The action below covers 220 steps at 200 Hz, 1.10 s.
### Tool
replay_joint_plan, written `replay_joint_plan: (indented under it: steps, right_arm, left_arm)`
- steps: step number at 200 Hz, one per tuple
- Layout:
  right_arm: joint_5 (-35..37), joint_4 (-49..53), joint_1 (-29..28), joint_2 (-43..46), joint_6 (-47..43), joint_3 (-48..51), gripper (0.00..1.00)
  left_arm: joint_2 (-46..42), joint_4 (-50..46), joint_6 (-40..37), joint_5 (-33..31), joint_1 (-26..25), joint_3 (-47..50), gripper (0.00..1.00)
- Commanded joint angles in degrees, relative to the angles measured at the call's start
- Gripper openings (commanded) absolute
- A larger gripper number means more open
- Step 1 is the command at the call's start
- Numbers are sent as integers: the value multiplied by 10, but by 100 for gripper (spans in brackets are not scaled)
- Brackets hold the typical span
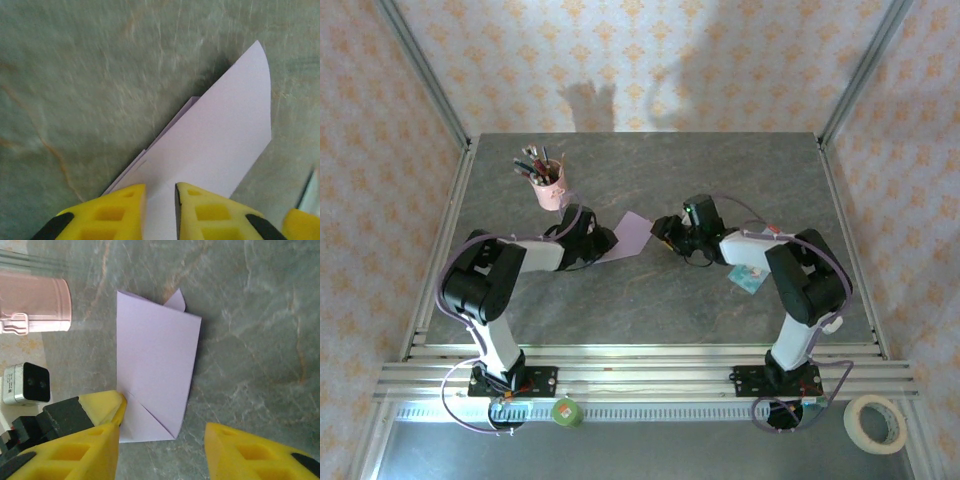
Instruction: Fold a paper plane with a square sheet of paper (pick it up from the middle)
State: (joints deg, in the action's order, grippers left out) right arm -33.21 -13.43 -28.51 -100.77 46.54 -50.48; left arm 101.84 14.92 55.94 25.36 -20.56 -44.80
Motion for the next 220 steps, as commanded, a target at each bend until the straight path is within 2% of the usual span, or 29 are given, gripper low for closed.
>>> replay_joint_plan:
  steps: [1,33,72,119,183,220]
  right_arm:
    - [15,3,-12,6,45,22,46]
    - [20,-40,-34,5,108,50,43]
    - [15,-68,-51,-17,145,52,37]
    - [17,-52,-57,-37,152,35,31]
    - [25,-21,-58,-57,145,2,30]
    - [45,21,-59,-59,136,-15,29]
  left_arm:
    - [10,15,65,23,-20,18,22]
    - [22,55,116,19,-26,41,19]
    - [19,55,129,9,-26,50,18]
    - [24,66,140,18,-25,56,18]
    - [32,159,210,70,-8,96,19]
    - [32,177,228,78,-2,107,19]
